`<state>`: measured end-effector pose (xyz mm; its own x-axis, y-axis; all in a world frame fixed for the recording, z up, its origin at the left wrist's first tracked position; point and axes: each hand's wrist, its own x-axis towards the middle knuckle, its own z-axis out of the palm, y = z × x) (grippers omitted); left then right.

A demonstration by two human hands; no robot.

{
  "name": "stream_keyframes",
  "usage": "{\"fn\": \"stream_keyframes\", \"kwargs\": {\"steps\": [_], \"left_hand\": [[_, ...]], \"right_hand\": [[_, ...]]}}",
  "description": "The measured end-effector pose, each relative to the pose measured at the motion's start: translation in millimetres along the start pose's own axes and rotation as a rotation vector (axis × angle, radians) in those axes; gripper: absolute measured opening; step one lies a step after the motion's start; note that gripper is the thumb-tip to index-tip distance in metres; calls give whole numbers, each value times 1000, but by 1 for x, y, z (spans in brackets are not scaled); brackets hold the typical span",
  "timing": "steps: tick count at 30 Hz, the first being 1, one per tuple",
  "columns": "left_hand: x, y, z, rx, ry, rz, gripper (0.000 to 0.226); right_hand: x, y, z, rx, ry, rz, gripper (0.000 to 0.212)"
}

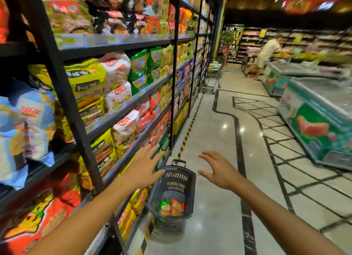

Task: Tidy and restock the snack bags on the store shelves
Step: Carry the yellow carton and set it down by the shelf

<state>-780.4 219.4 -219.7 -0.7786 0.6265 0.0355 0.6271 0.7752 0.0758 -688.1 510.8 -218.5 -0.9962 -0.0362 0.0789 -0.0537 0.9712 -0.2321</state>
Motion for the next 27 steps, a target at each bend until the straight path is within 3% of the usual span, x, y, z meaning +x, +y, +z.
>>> {"fn": "stream_keyframes", "kwargs": {"steps": [8, 12, 18, 27], "left_hand": [[165, 39, 32, -9, -59, 180, 74], [255, 76, 58, -10, -65, 259, 92], [405, 127, 95, 20, -105, 247, 99], [589, 148, 101, -43, -168, 105, 65]], "right_hand": [[45, 120, 0, 51, 21, 229, 67], [71, 208, 6, 74, 33, 330, 69], [134, 359, 5, 101, 12, 403, 70], [268, 533, -30, 134, -130, 370, 66]]}}
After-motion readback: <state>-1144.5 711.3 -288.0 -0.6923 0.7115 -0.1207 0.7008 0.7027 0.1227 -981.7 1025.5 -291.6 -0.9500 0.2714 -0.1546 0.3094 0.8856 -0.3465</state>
